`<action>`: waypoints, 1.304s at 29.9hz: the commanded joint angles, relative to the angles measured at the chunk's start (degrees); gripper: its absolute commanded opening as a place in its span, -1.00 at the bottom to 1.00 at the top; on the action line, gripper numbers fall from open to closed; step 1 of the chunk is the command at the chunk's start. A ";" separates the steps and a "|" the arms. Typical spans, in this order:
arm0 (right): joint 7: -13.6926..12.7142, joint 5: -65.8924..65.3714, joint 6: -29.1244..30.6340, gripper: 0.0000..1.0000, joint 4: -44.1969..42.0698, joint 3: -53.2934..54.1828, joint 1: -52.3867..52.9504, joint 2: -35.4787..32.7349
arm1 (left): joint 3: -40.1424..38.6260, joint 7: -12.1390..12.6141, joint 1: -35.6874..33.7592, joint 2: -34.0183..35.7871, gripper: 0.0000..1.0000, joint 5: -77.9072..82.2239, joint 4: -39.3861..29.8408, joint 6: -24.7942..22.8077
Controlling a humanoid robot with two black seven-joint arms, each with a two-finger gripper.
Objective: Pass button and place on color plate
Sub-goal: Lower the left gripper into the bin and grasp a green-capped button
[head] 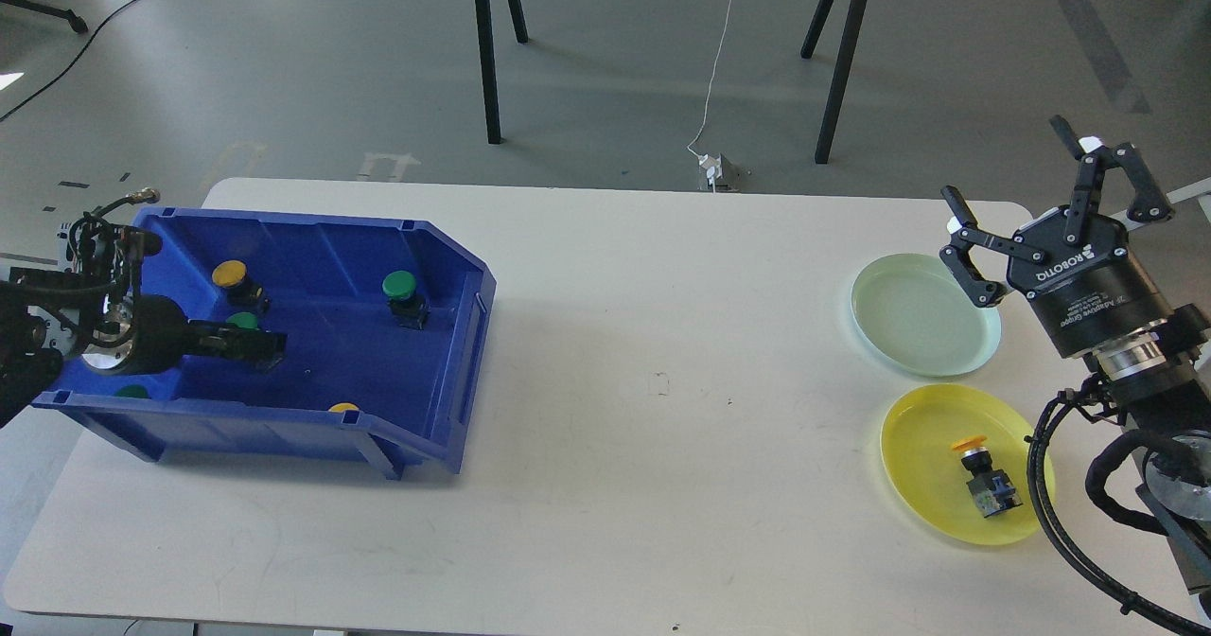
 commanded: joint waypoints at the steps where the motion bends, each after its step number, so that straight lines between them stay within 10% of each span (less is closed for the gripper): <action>1: 0.01 0.01 -0.01 0.93 0.01 0.00 -0.16 0.00 | 0.09 0.00 -0.15 -0.36 0.84 0.14 0.95 0.08; 30: 0.01 0.01 1.22 0.93 0.01 0.61 -1.48 0.00 | 0.09 0.00 -0.42 -4.84 0.30 -0.04 7.98 1.22; 39: 0.01 0.01 1.22 0.93 -0.08 0.70 -1.74 0.00 | 0.09 0.00 -0.42 -4.84 -0.67 -0.04 7.98 1.22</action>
